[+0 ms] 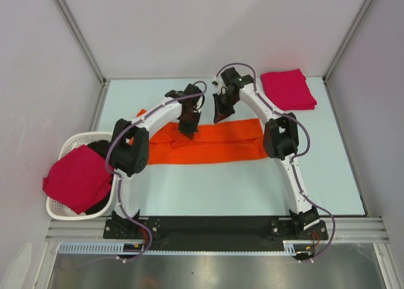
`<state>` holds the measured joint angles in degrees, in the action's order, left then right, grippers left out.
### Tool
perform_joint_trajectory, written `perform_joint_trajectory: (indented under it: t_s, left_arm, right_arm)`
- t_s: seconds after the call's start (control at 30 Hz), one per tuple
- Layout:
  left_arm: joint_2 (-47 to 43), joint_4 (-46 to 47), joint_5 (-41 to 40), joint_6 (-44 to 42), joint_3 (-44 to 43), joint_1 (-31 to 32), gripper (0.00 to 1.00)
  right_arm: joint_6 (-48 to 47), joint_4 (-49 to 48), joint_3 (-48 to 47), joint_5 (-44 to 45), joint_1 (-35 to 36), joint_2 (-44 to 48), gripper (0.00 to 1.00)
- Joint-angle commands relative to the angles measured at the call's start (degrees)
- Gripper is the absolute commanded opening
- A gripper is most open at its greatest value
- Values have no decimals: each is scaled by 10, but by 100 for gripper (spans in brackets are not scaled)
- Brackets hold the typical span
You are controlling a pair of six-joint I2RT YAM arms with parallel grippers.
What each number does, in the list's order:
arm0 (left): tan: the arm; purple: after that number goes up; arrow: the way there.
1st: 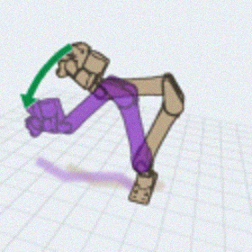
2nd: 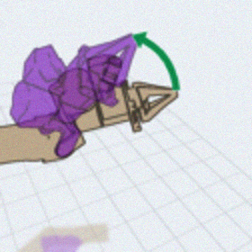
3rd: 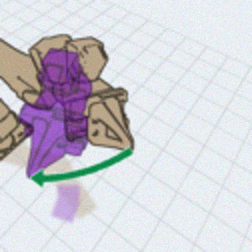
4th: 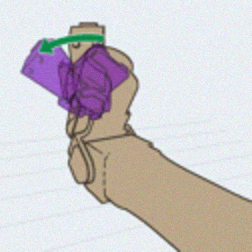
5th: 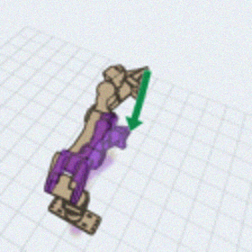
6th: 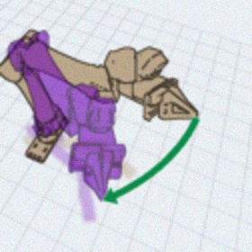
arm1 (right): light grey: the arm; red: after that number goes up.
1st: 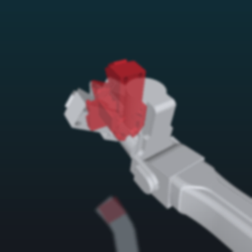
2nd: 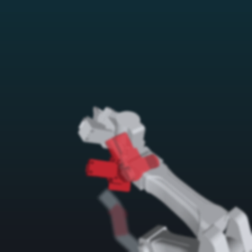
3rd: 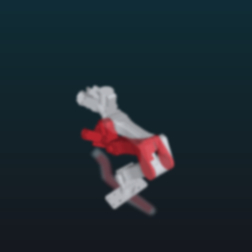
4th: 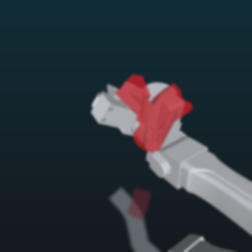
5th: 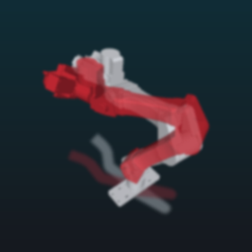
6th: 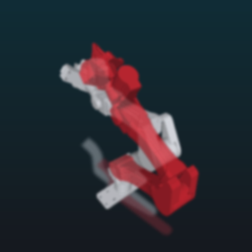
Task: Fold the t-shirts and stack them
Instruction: Fold the other side of the tshirt into a rectangle
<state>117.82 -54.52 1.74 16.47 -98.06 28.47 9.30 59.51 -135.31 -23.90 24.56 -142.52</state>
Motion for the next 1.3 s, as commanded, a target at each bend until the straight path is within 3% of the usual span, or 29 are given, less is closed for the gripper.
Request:
perform_joint_trajectory:
  t_s: [0.0,0.47,0.73,0.97,1.27]
  left_arm:
    - [4,-16,16,0,26,5,0]
    - [-141,16,-39,8,233,0,0]
    - [-86,36,-10,15,208,-1,0]
    - [-59,23,-16,15,125,3,0]
    - [-4,3,-16,8,148,4,0]
  right_arm:
    - [9,14,6,-29,6,30,0]
    - [-12,-4,151,-6,-14,89,0]
    - [-12,-42,167,7,-9,74,0]
    - [-4,-59,106,-17,1,35,0]
    - [-23,-58,164,37,1,24,0]
